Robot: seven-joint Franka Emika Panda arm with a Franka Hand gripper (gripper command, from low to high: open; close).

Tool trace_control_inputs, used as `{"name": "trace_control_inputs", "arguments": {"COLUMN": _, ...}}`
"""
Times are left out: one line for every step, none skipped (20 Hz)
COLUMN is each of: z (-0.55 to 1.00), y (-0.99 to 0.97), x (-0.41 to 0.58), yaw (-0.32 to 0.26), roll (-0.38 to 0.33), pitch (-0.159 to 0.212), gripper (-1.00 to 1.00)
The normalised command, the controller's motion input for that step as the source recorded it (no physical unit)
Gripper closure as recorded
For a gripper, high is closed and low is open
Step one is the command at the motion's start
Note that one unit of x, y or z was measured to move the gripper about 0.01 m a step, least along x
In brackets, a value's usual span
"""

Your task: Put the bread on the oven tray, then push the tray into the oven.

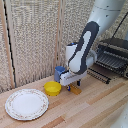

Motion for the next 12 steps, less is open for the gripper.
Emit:
{"name": "trace_control_inputs", "arguments": {"z": -0.11, "y": 0.0, "x": 0.006, "yaw": 0.133, "roll": -0.02, "pitch": 0.0, "gripper": -1.0}}
{"name": "trace_control_inputs", "arguments": {"z": -0.14, "y": 0.0, "x": 0.0, "yaw": 0.123, "roll": -0.033, "pitch": 0.0, "gripper": -1.0}}
{"name": "trace_control_inputs", "arguments": {"z": -0.1, "y": 0.04, "x": 0.0, "yaw": 0.091, "roll": -0.03, "pitch": 0.0, "gripper": -1.0}}
{"name": "trace_control_inputs", "arguments": {"z": -0.01, "y": 0.07, "x": 0.0, "yaw": 0.06, "roll": -0.025, "pitch": 0.0, "gripper": 1.0}}
{"name": "trace_control_inputs", "arguments": {"z": 0.0, "y": 0.13, "x": -0.077, "yaw": 0.019, "roll": -0.023, "pitch": 0.0, "gripper": 1.0}}
{"name": "trace_control_inputs", "arguments": {"z": 0.0, "y": 0.1, "x": -0.106, "yaw": 0.0, "roll": -0.008, "pitch": 0.0, "gripper": 1.0}}
{"name": "trace_control_inputs", "arguments": {"z": 0.0, "y": 0.1, "x": -0.091, "yaw": 0.0, "roll": 0.0, "pitch": 0.0, "gripper": 1.0}}
{"name": "trace_control_inputs", "arguments": {"z": 0.0, "y": 0.15, "x": -0.226, "yaw": 0.056, "roll": -0.02, "pitch": 0.0, "gripper": 1.0}}
{"name": "trace_control_inputs", "arguments": {"z": -0.08, "y": 0.38, "x": -0.097, "yaw": 0.073, "roll": -0.057, "pitch": 0.019, "gripper": 1.0}}
{"name": "trace_control_inputs", "arguments": {"z": -0.03, "y": 0.38, "x": 0.0, "yaw": 0.116, "roll": -0.049, "pitch": 0.042, "gripper": 1.0}}
{"name": "trace_control_inputs", "arguments": {"z": -0.05, "y": 0.33, "x": 0.0, "yaw": 0.125, "roll": -0.047, "pitch": 0.069, "gripper": 1.0}}
{"name": "trace_control_inputs", "arguments": {"z": -0.06, "y": 0.19, "x": 0.0, "yaw": 0.118, "roll": -0.017, "pitch": 0.039, "gripper": 1.0}}
